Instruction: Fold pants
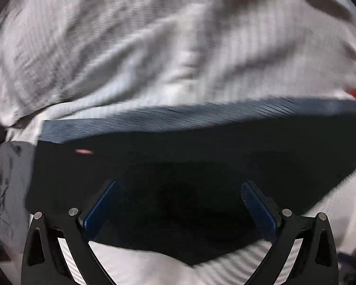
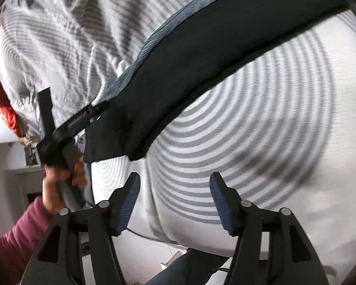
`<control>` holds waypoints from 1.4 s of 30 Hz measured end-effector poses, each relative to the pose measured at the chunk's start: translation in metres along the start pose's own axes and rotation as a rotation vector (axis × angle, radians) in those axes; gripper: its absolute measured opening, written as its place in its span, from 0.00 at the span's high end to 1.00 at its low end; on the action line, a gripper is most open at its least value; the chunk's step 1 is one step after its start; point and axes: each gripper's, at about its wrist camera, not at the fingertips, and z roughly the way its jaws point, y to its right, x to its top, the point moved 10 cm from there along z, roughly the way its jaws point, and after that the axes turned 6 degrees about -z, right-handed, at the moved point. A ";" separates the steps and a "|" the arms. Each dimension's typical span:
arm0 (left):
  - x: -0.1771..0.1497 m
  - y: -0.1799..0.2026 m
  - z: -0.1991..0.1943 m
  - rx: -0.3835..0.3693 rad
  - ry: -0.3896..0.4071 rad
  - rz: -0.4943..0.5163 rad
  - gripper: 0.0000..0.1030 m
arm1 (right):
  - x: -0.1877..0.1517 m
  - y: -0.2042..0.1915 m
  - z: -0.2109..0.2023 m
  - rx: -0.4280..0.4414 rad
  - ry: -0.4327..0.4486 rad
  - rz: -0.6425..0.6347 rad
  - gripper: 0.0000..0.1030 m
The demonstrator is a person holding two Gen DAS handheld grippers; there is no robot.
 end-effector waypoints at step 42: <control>0.010 0.181 0.034 0.038 -0.062 -0.014 0.00 | 0.155 0.239 -0.163 -0.058 0.427 0.298 0.37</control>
